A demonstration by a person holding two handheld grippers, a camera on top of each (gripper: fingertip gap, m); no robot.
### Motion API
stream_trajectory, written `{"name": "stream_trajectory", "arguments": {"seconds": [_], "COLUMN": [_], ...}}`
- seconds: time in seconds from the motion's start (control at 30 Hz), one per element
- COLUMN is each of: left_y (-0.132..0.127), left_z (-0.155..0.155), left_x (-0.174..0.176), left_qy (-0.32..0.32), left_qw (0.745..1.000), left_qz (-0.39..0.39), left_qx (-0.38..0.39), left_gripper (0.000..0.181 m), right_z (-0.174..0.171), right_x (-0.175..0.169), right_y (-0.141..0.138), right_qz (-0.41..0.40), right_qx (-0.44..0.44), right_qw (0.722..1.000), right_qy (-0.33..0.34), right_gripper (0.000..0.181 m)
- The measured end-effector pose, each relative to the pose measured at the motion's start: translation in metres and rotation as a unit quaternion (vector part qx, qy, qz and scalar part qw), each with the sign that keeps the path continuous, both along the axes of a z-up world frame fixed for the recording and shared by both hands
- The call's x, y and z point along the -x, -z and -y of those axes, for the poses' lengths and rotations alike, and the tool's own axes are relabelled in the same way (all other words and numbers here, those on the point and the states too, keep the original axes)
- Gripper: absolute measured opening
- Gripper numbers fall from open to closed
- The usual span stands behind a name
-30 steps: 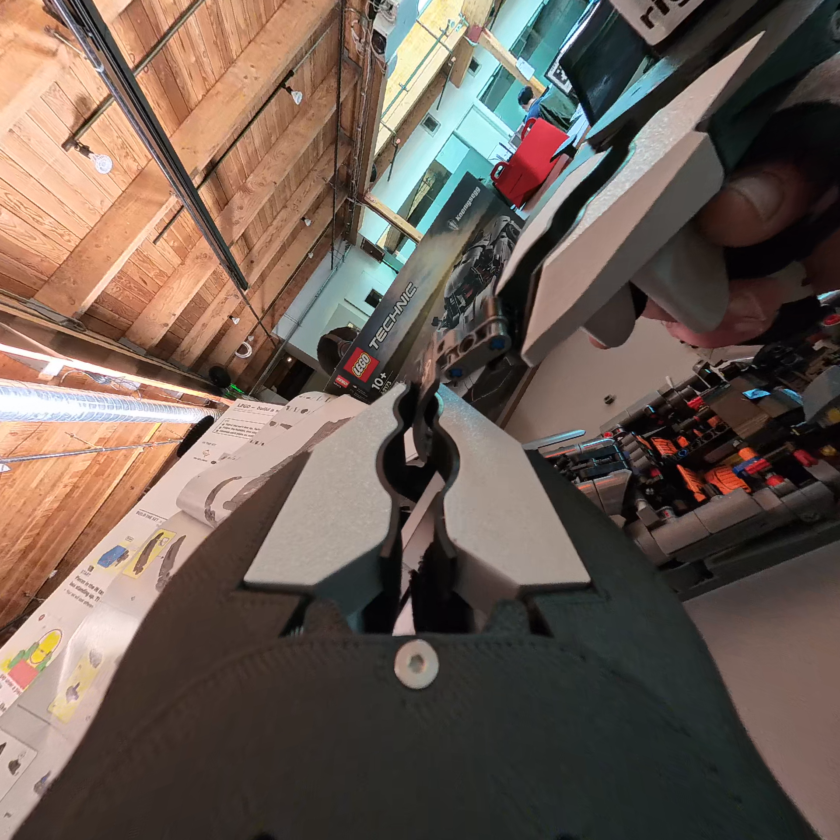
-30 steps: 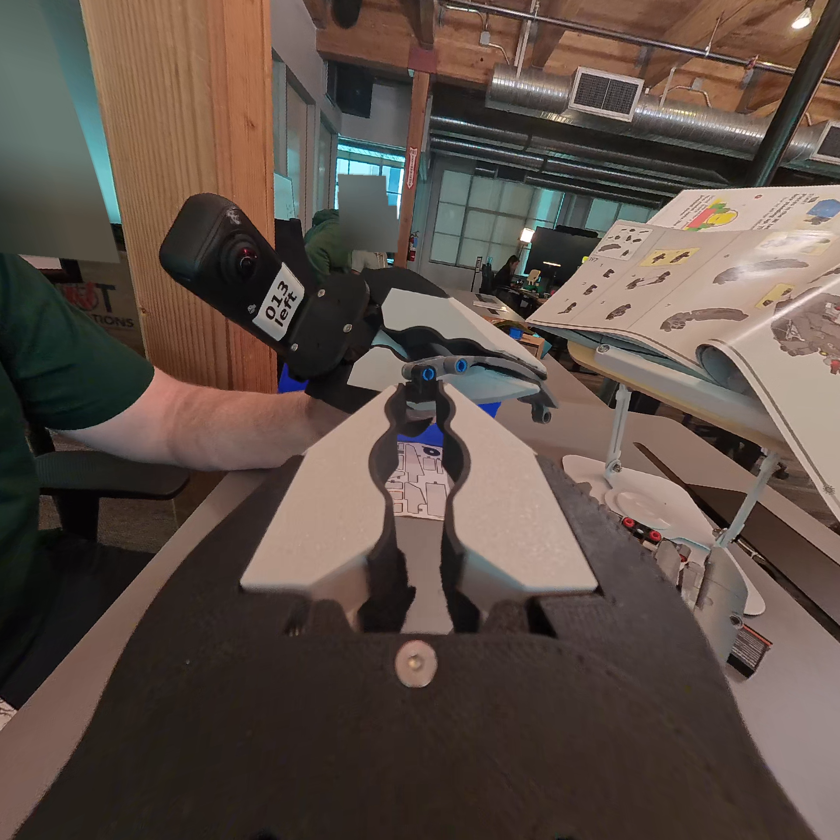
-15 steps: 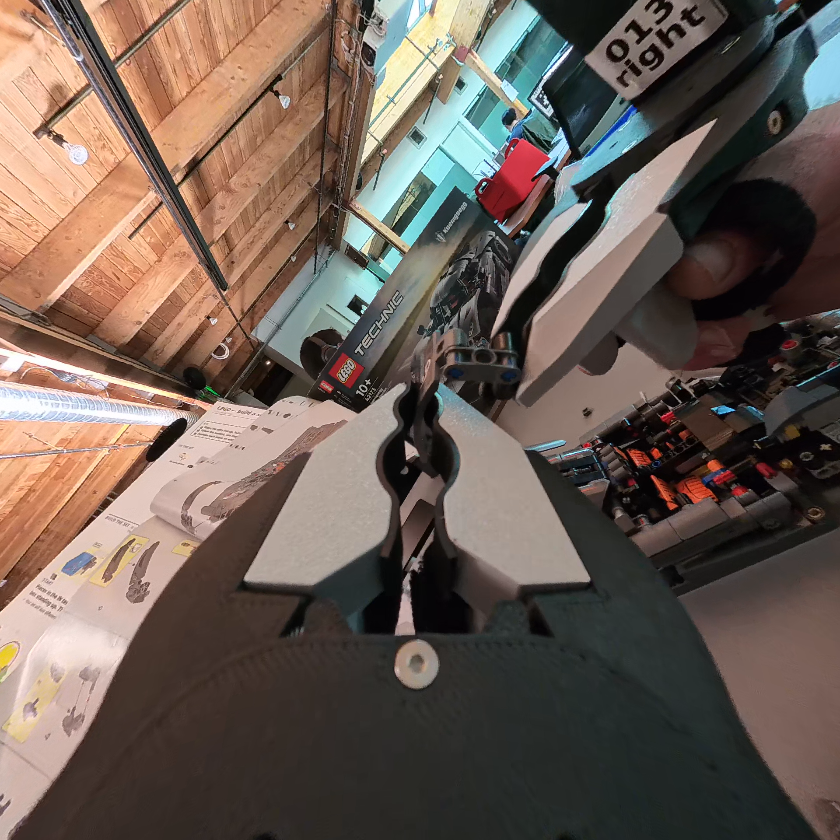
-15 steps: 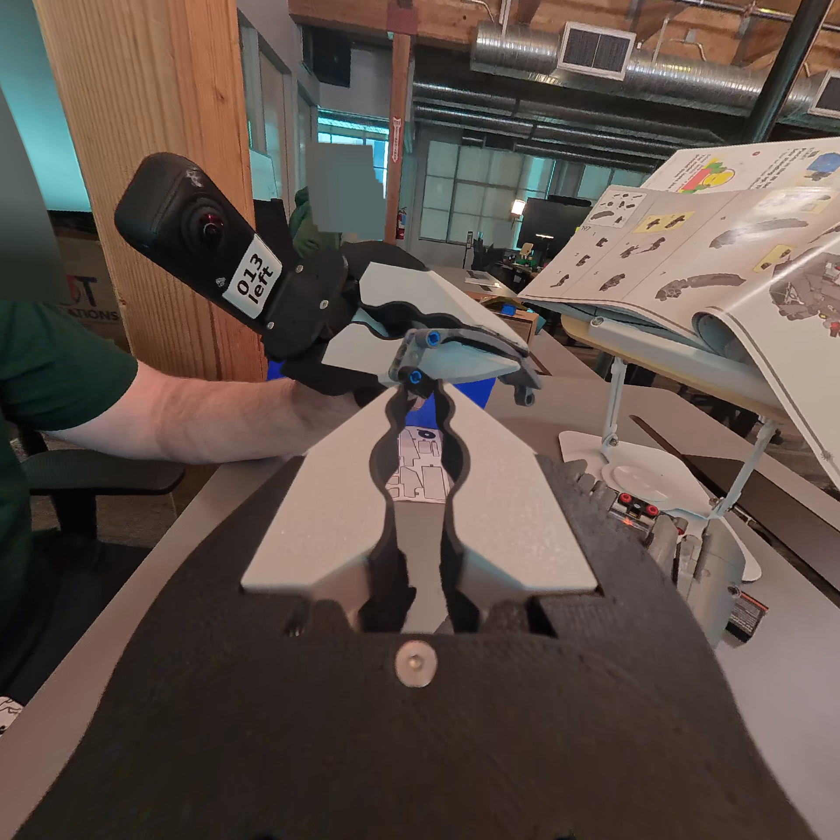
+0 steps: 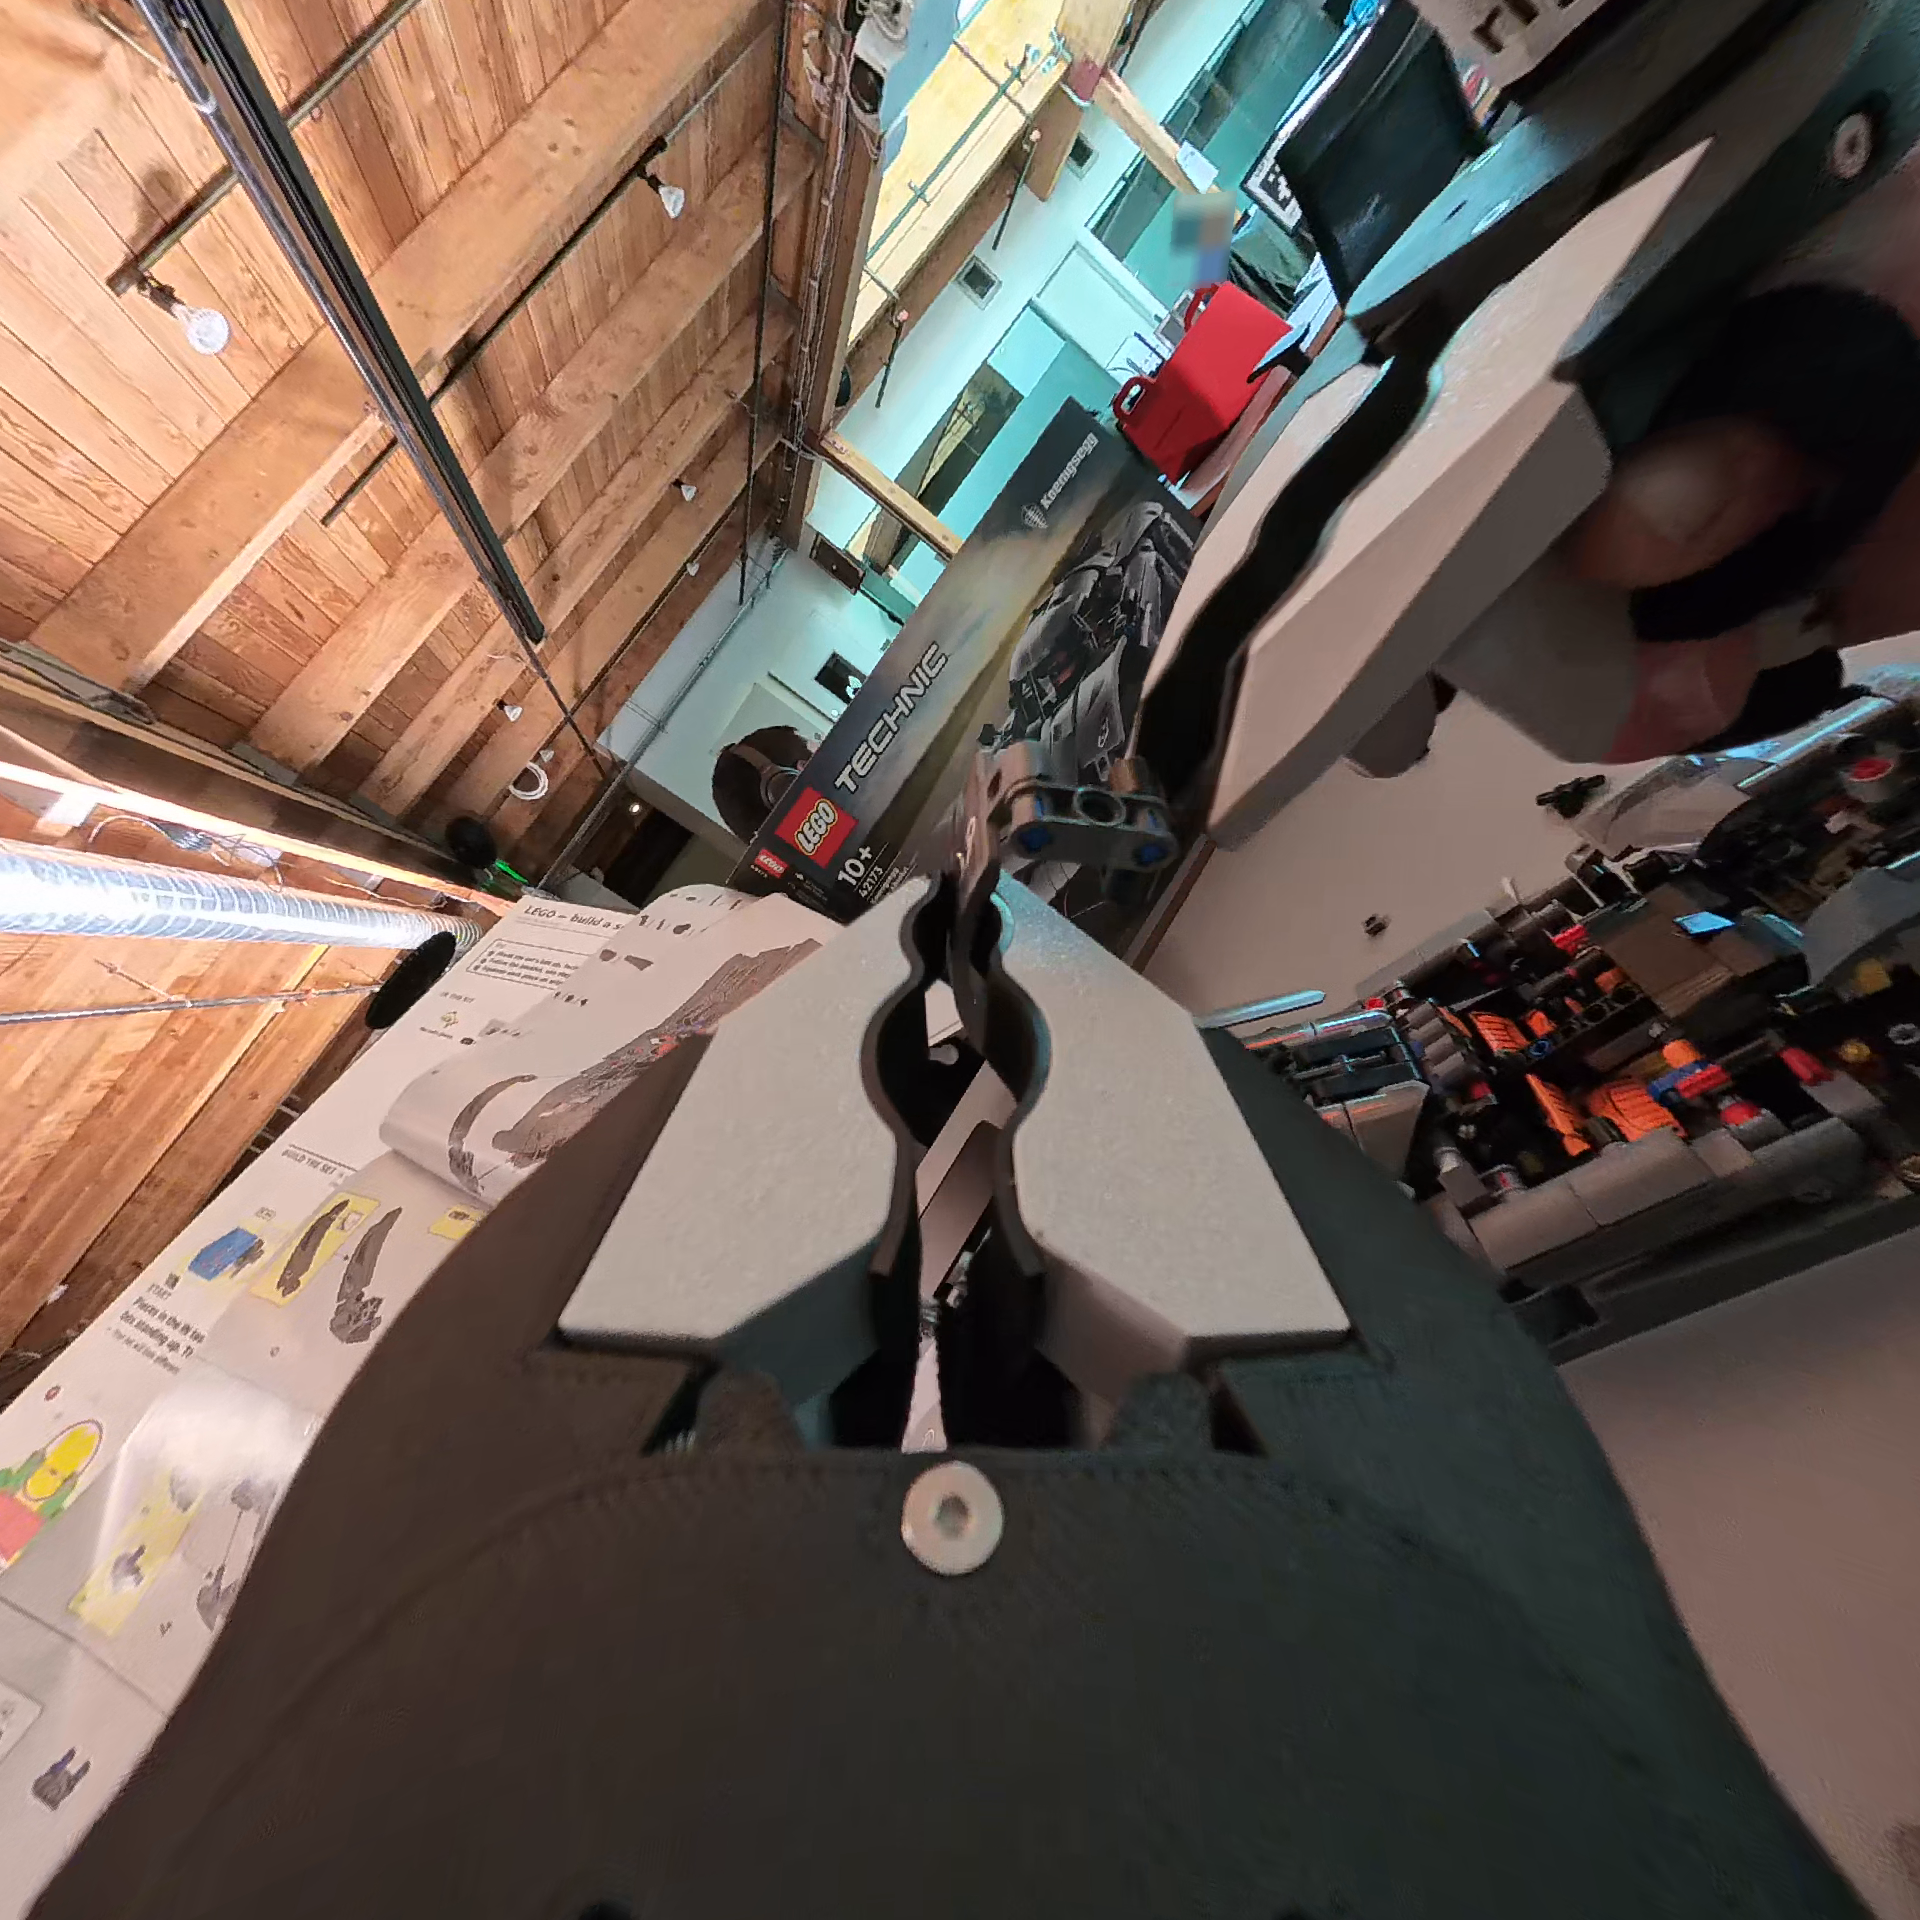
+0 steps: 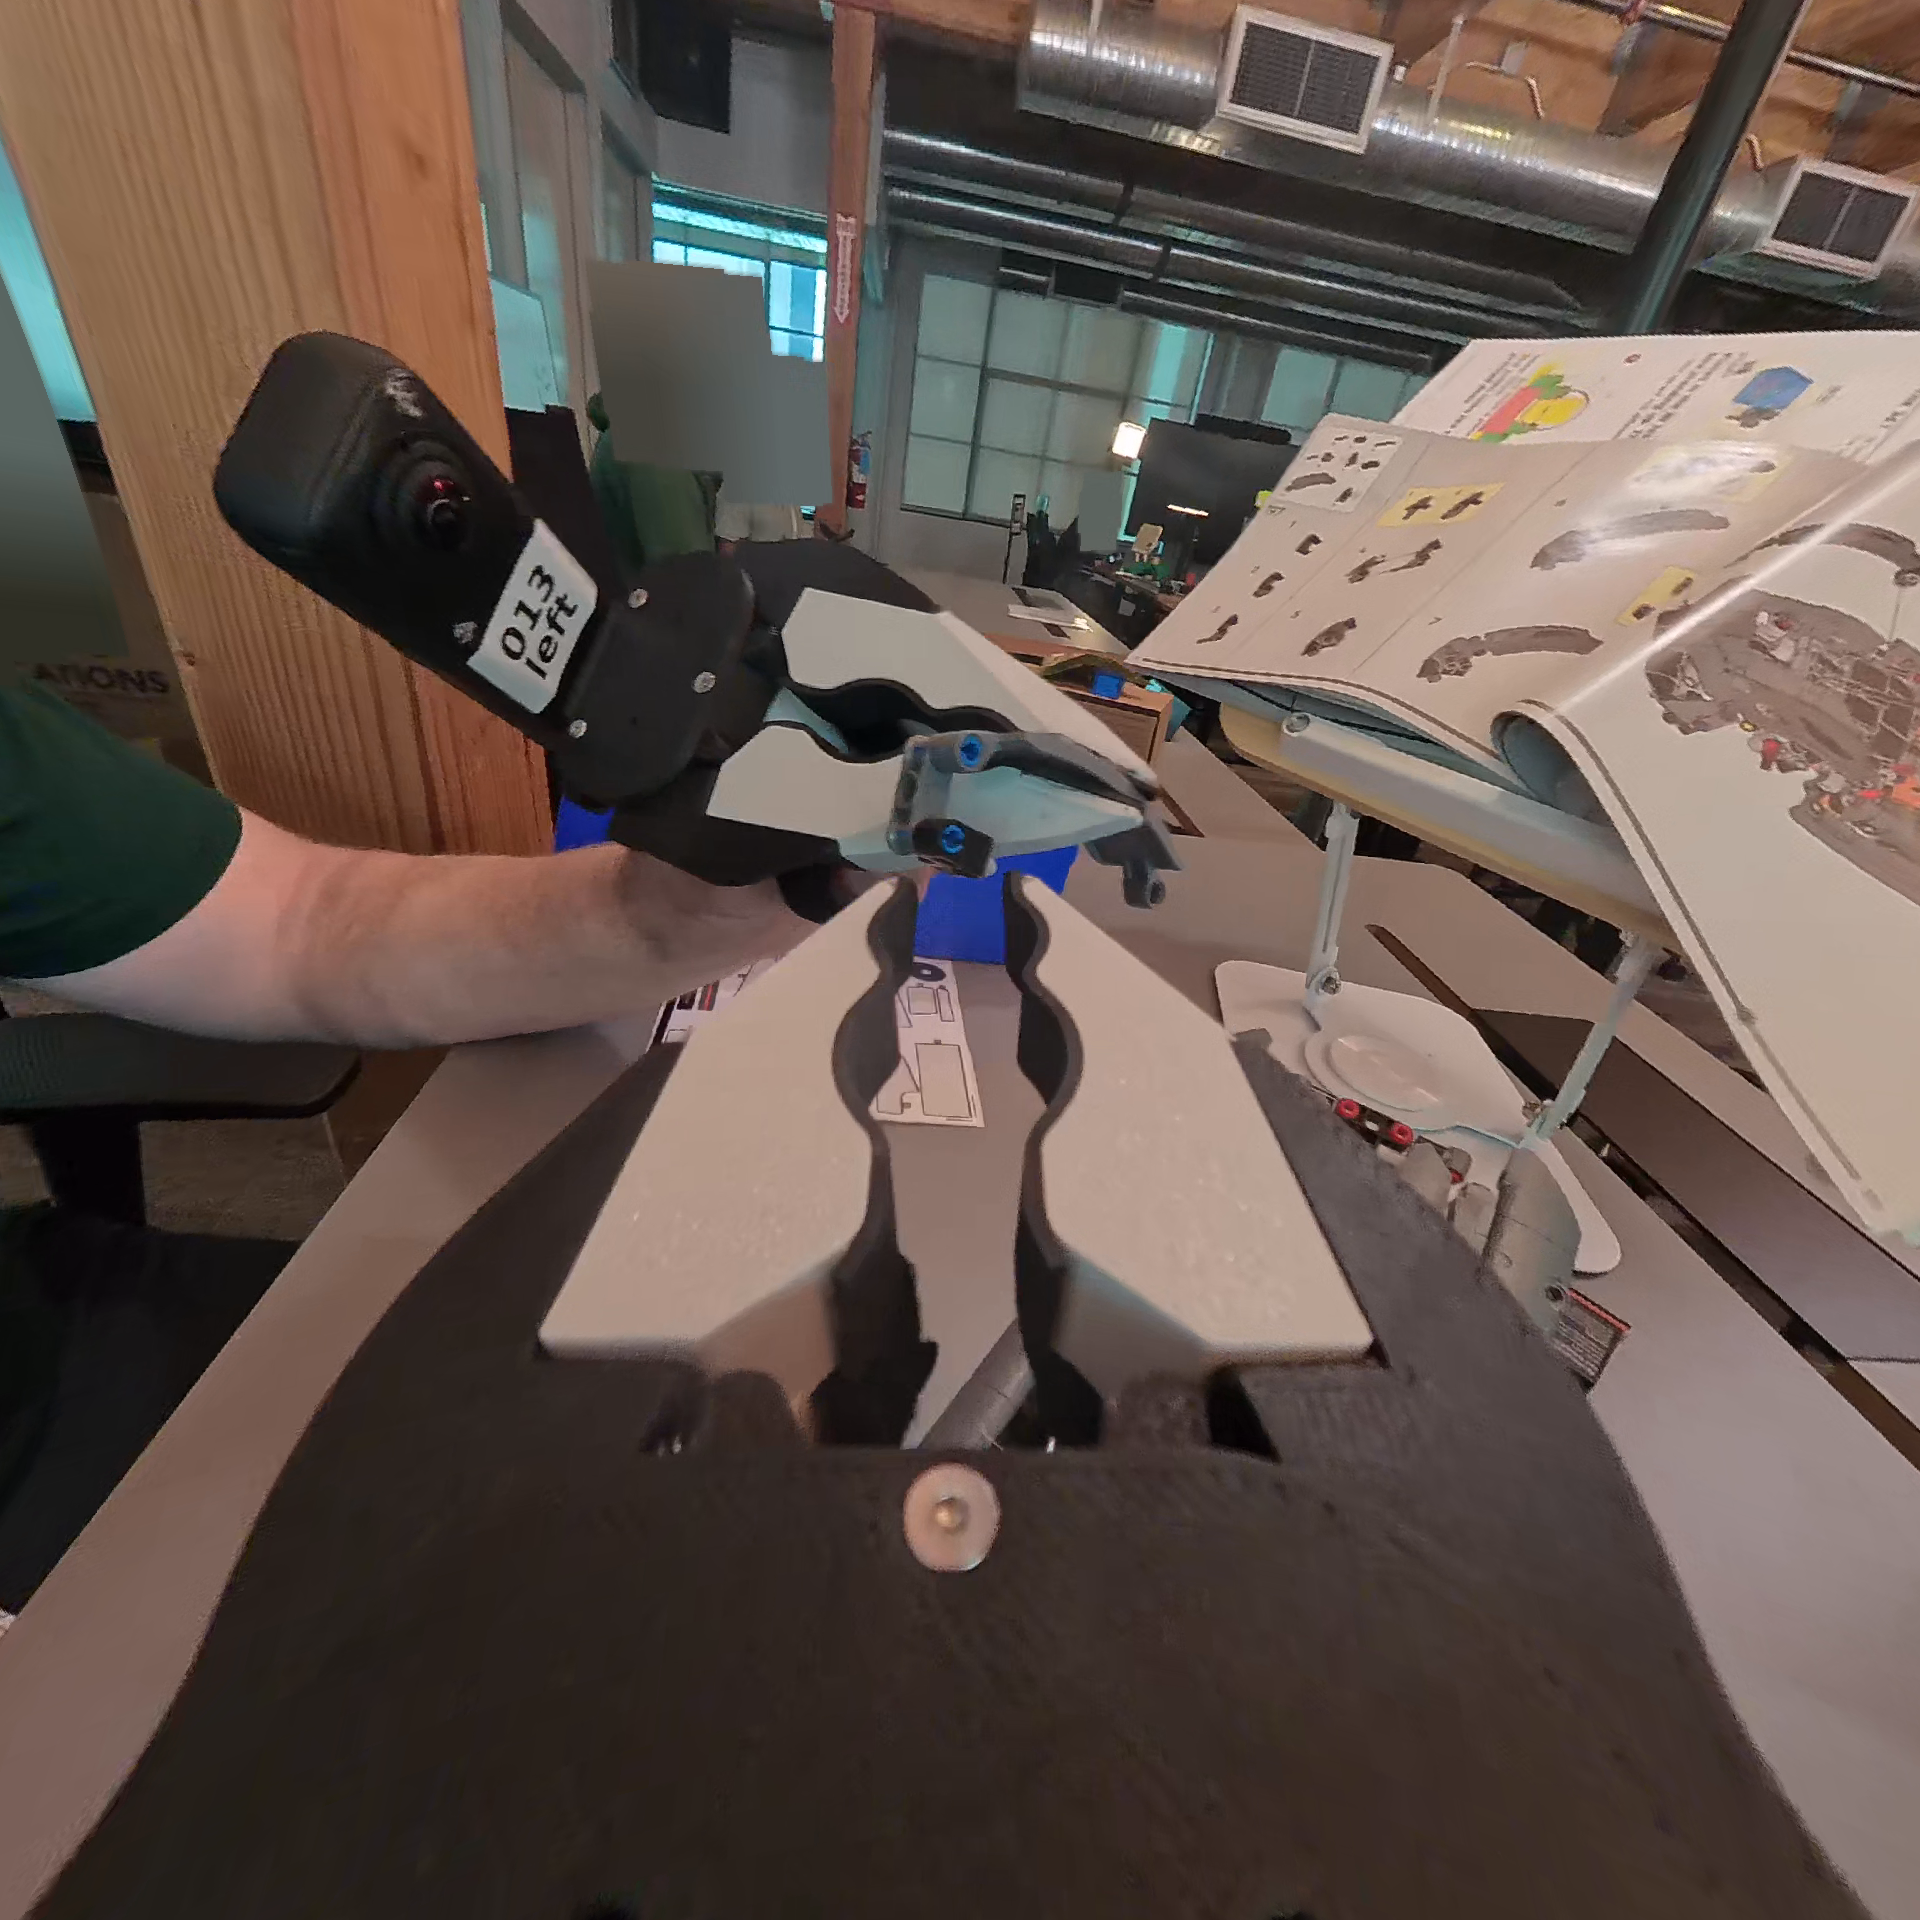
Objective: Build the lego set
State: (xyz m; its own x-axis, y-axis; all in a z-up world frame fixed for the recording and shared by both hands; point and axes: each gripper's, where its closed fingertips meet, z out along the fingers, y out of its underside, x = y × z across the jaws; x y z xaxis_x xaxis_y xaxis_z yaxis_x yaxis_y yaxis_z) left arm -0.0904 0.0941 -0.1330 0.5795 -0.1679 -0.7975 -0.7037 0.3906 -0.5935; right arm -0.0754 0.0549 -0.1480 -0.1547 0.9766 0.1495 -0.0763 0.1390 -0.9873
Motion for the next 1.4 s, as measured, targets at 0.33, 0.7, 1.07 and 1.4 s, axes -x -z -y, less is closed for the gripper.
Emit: {"name": "stream_trajectory", "arguments": {"seconds": [0.33,0.7,1.07,1.4], "left_y": [0.009,0.011,0.011,0.012], "left_z": [-0.004,-0.005,-0.005,-0.007], "left_x": [-0.002,-0.005,-0.004,-0.005], "left_qy": [-0.014,-0.012,-0.016,-0.026], "left_qw": [0.999,0.999,0.999,0.998], "left_qz": [-0.035,-0.039,-0.042,-0.050], "left_qx": [0.002,0.004,-0.001,-0.006], "left_gripper": [0.001,0.000,0.000,0.000], "right_z": [0.007,0.001,0.000,-0.006], "right_x": [0.010,0.011,0.013,0.014], "right_y": [0.006,0.007,0.008,0.003], "right_qz": [0.006,0.006,0.009,0.001], "right_qx": [-0.027,-0.043,-0.061,-0.133], "right_qw": [1.000,0.998,0.996,0.982], "right_qy": [0.012,0.042,0.057,0.131], "right_gripper": [0.032,0.024,0.020,0.036]}}
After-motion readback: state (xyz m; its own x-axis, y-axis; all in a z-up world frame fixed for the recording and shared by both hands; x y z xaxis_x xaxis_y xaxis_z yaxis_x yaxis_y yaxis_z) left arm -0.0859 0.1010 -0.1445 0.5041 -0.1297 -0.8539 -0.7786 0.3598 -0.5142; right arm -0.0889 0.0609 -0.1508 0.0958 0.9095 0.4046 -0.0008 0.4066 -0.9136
